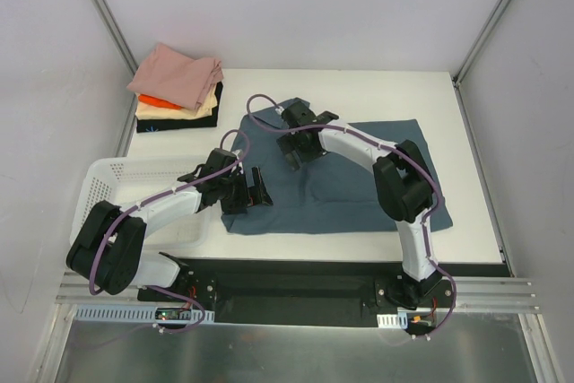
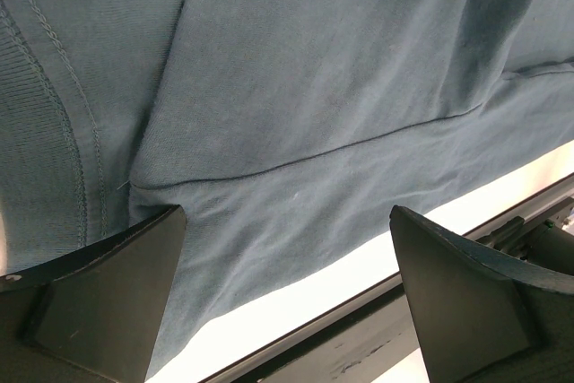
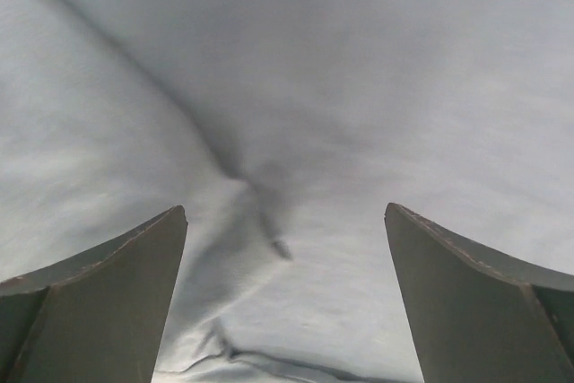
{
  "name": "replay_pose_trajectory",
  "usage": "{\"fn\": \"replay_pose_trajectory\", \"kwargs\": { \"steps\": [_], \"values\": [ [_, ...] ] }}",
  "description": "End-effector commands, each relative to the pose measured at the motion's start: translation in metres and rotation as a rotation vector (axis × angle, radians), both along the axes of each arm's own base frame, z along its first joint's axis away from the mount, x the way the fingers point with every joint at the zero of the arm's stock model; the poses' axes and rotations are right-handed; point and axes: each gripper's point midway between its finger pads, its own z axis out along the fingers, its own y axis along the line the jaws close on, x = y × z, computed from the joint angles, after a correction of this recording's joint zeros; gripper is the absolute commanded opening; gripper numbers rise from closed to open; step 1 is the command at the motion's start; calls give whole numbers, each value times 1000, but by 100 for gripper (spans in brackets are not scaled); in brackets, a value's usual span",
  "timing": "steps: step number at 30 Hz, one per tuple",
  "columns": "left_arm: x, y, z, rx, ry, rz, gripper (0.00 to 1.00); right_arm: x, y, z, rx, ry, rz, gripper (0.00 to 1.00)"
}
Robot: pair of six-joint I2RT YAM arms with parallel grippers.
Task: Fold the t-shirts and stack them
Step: Fold the tshirt
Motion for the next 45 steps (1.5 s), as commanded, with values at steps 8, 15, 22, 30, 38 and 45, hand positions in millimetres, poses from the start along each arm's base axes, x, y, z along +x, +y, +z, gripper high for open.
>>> {"fn": "replay_pose_trajectory", "kwargs": {
  "steps": [8, 15, 22, 30, 38, 45],
  "values": [
    [-18, 9, -13, 29, 67, -1, 99, 4, -19, 63, 575, 72, -295, 97],
    [-17, 9, -10, 24, 51, 0, 99, -15, -7, 36, 753, 299, -269, 60],
    [-18, 8, -11, 21, 62, -2, 99, -23, -11, 12, 682, 355, -283, 47],
    [-18, 8, -12, 24, 64, -2, 99, -17, -11, -2, 607, 350, -325, 47],
    [-18, 9, -12, 27, 62, -1, 99, -15, -11, -4, 566, 338, -344, 13],
    [-20, 9, -13, 26, 65, -6, 99, -12, -25, 12, 451, 269, -362, 5]
  ]
}}
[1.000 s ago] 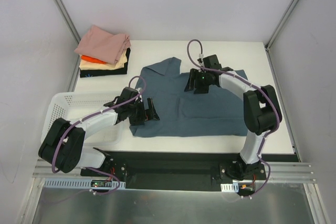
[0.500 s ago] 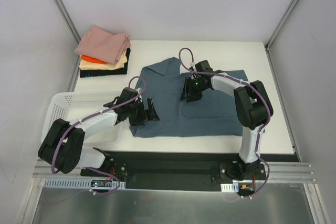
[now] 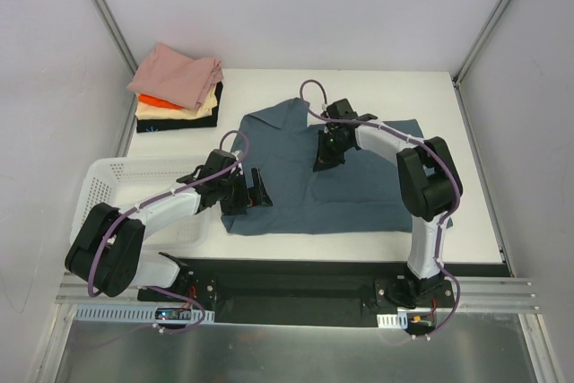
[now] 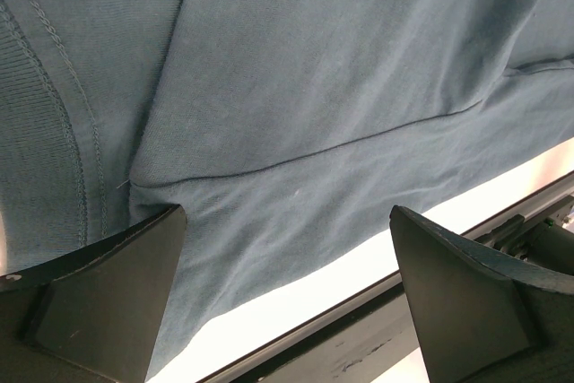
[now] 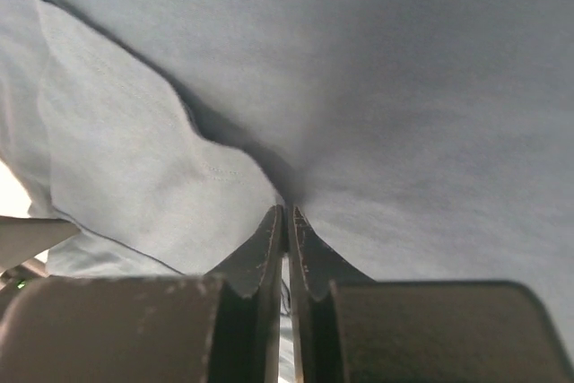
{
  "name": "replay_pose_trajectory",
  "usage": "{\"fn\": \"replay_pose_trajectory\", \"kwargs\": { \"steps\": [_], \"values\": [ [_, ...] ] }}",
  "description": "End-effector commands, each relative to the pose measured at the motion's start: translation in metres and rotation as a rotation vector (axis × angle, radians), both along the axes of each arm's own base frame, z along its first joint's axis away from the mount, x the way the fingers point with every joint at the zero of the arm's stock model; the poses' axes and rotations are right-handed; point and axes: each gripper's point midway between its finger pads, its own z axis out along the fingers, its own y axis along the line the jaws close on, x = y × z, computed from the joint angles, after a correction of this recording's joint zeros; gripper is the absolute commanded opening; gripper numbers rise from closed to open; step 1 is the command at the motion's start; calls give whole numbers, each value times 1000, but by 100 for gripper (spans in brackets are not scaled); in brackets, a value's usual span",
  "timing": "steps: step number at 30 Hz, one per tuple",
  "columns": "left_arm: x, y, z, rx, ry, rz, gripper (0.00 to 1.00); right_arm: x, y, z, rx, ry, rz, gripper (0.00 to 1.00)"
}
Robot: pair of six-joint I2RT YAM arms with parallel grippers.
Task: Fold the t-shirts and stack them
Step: Fold the tshirt
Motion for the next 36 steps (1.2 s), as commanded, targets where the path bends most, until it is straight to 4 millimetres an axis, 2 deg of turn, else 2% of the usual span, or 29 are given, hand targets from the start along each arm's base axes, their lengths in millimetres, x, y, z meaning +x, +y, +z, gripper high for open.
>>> {"fn": "replay_pose_trajectory", "kwargs": {
  "steps": [1, 5, 9, 12, 13, 14, 15, 16, 19, 20, 22, 23, 24, 25, 26, 27, 29, 30, 31, 32, 33, 34, 36],
  "values": [
    [-19, 8, -13, 26, 70, -7, 99, 9, -7, 27, -93, -64, -8, 5],
    [-21, 10, -16, 31, 79, -4, 99, 10, -14, 32, -158, -58, -15, 6],
    [-22, 10, -16, 32, 79, -3, 99, 11, -24, 27, -243, -41, -29, 8],
    [-22, 10, -16, 31, 82, -3, 99, 13, -26, 24, -286, -33, -34, 17],
    [-22, 10, -17, 32, 83, -1, 99, 13, -32, 24, -323, -35, -44, 39],
    [-22, 10, -16, 32, 84, 0, 99, 14, -31, 24, -329, -35, -44, 51],
    [-22, 9, -15, 27, 81, -1, 99, 19, -37, 26, -358, -52, -59, 59],
    [-23, 9, -16, 25, 86, -4, 99, 23, -38, 32, -366, -70, -63, 96],
    [-22, 7, -11, 12, 74, -11, 99, 28, -40, 53, -363, -133, -64, 96],
    [-21, 5, -8, 4, 65, -17, 99, 30, -40, 68, -347, -174, -64, 96],
    [-18, 3, -1, -11, 47, -23, 99, 28, -42, 76, -332, -208, -67, 96],
    [-18, 1, 3, -25, 43, -30, 99, 25, -44, 91, -306, -243, -73, 96],
    [-17, -1, 6, -34, 35, -35, 99, 22, -45, 96, -287, -255, -77, 96],
    [-15, -3, 13, -48, 18, -41, 99, 22, -37, 103, -220, -279, -66, 96],
    [-14, -6, 18, -62, 7, -48, 99, 6, -34, 105, -162, -268, -43, 96],
    [-13, -7, 21, -68, -1, -52, 99, 7, -28, 111, -100, -289, -44, 96],
    [-5, -11, 34, -84, -48, -61, 99, -19, -12, 112, 38, -235, 22, 96],
    [3, -14, 43, -87, -78, -59, 99, -21, -2, 115, 102, -231, 26, 96],
    [7, -14, 47, -81, -96, -60, 99, -33, 11, 120, 197, -192, 67, 96],
    [12, -15, 50, -78, -111, -57, 99, -42, 17, 111, 244, -148, 79, 96],
    [20, -17, 57, -76, -137, -49, 99, -41, 31, 118, 321, -143, 78, 96],
    [26, -19, 59, -77, -152, -51, 99, -48, 40, 120, 380, -104, 109, 96],
    [36, -25, 69, -97, -179, -58, 99, -48, 50, 107, 392, -61, 117, 96]
  ]
}}
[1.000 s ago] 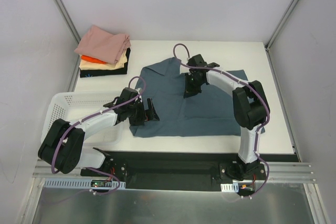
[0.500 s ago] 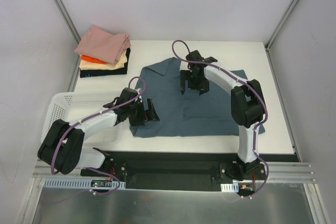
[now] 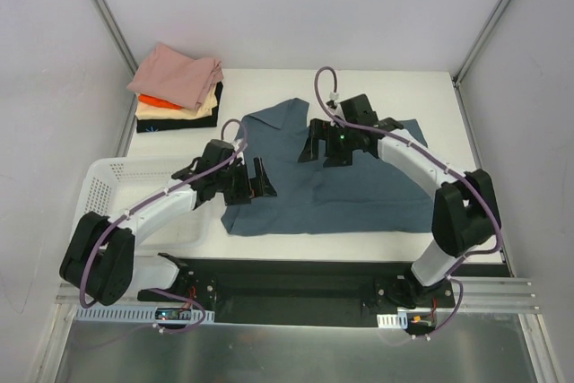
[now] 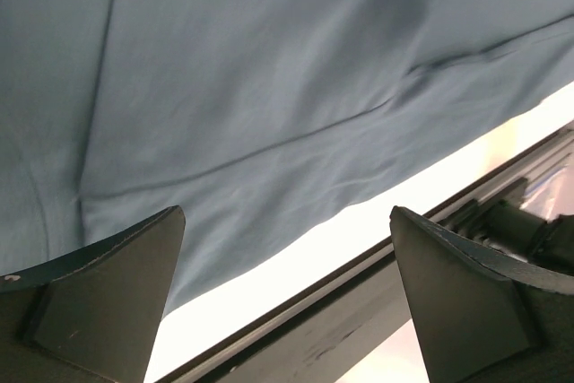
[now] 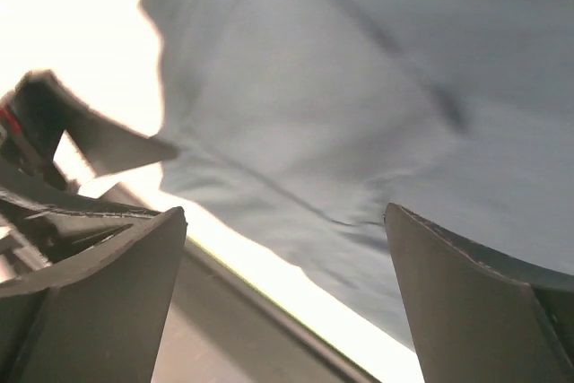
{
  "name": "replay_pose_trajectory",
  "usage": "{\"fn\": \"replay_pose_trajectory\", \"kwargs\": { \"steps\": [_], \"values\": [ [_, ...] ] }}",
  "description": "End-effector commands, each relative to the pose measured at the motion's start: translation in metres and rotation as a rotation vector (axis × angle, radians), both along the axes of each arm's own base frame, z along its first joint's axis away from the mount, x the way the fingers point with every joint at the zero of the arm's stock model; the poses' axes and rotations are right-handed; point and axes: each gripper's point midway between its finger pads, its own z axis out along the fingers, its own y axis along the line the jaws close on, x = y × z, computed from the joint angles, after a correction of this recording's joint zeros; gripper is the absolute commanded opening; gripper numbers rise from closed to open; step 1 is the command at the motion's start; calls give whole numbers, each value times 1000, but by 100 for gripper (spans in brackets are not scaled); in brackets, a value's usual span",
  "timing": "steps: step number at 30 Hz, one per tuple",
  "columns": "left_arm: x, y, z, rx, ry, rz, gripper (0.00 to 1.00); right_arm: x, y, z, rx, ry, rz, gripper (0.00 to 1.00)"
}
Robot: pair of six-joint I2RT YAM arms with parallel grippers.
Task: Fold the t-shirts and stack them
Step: Fold the tshirt
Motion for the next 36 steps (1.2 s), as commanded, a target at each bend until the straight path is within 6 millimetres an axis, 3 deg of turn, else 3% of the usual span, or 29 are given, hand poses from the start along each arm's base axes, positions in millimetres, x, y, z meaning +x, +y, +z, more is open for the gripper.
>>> {"fn": "replay_pose_trajectory", "kwargs": {
  "steps": [1, 5, 9, 13, 20, 24, 30, 33, 36],
  "values": [
    [34, -17, 29, -33, -121, -27, 99, -12, 48, 1, 231, 114, 106, 96],
    [51, -33, 28, -68, -113, -43, 99, -3, 57, -27, 230, 182, 87, 96],
    [56, -50, 21, -104, -78, -78, 99, 9, 44, -65, 123, 213, 19, 96],
    [49, -49, -1, -81, -13, -82, 99, 13, 28, -99, 68, 271, -22, 96],
    [24, -37, -28, -56, 77, -75, 99, -5, 17, -124, 10, 328, -21, 96],
    [-4, -27, -39, -61, 144, -63, 100, -21, 9, -126, -19, 323, -19, 96],
    [-33, 5, -43, 33, 150, -5, 99, -45, 11, -108, -24, 297, -11, 96],
    [-37, 15, -37, 62, 127, 20, 99, -50, 10, -94, -12, 277, -39, 96],
    [-30, 18, -20, 68, 66, 30, 99, -38, 4, -63, -31, 170, -45, 96]
  ]
}}
